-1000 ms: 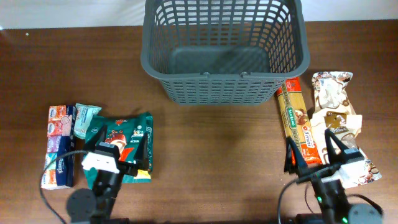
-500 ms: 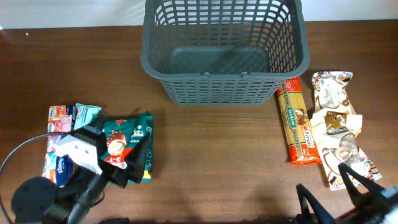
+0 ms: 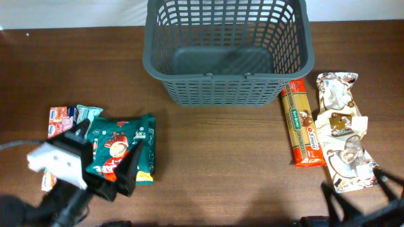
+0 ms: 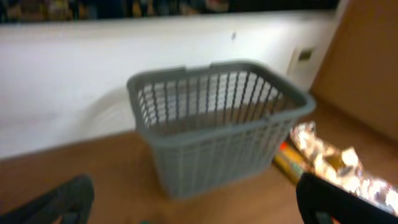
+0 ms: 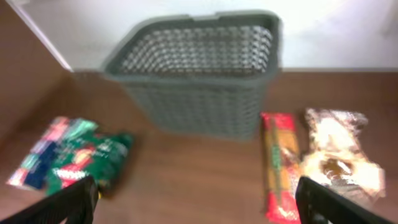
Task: Pack container
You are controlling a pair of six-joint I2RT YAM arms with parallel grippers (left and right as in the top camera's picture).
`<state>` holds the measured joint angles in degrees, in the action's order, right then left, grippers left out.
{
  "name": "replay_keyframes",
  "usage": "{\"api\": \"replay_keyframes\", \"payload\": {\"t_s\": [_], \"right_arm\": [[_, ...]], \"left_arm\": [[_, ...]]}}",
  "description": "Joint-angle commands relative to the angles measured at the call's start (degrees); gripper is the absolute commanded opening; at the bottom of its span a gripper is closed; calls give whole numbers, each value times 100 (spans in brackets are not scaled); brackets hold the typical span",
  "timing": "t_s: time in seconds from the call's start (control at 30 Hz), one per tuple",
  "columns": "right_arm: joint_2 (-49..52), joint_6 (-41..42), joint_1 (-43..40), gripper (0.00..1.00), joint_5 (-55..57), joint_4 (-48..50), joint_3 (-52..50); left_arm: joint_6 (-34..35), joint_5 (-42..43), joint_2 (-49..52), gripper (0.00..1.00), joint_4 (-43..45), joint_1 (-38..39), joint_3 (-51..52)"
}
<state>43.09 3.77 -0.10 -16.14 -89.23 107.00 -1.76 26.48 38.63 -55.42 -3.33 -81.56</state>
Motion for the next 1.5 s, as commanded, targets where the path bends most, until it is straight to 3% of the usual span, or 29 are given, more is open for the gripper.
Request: {"api": "replay_keyframes", "payload": {"t_s": [0.0,0.07,0.2,0.4,0.63,0.8,1.1,1.23,1.47], "right_arm": [[1021,-208,46,99,1054,-496,933],[1580,-205,46,99,1593,-809,1397],[2074,66,44,99,2745,-809,1392],[2396,909,35,99,4345,-809,1086],[2695,1587,-608,99,4776,-719,772],[2953,1523,-1919,99,3646,-289,264],[3893,-299,-4336,99,-350,446,-1014],[4474,-1574,-4454,99,-1593,420,-1156],[4870,-2500,-3838,99,-1390,424,-1154]], "left_arm": [[-503,-350,997,99,-562,24,-695],[-673,-509,1493,99,-964,24,-1075],[-898,-1373,2247,99,-1628,24,-1526],[-975,-1932,2559,99,-1786,24,-1523],[-1016,-2201,2629,99,-1731,24,-1456],[-1058,-2201,2623,99,-1725,24,-1296],[-1060,-2181,2579,99,-1685,24,-1115],[-1058,-2181,2579,99,-1679,24,-1115],[-1056,-2181,2579,99,-1681,24,-1115]]}}
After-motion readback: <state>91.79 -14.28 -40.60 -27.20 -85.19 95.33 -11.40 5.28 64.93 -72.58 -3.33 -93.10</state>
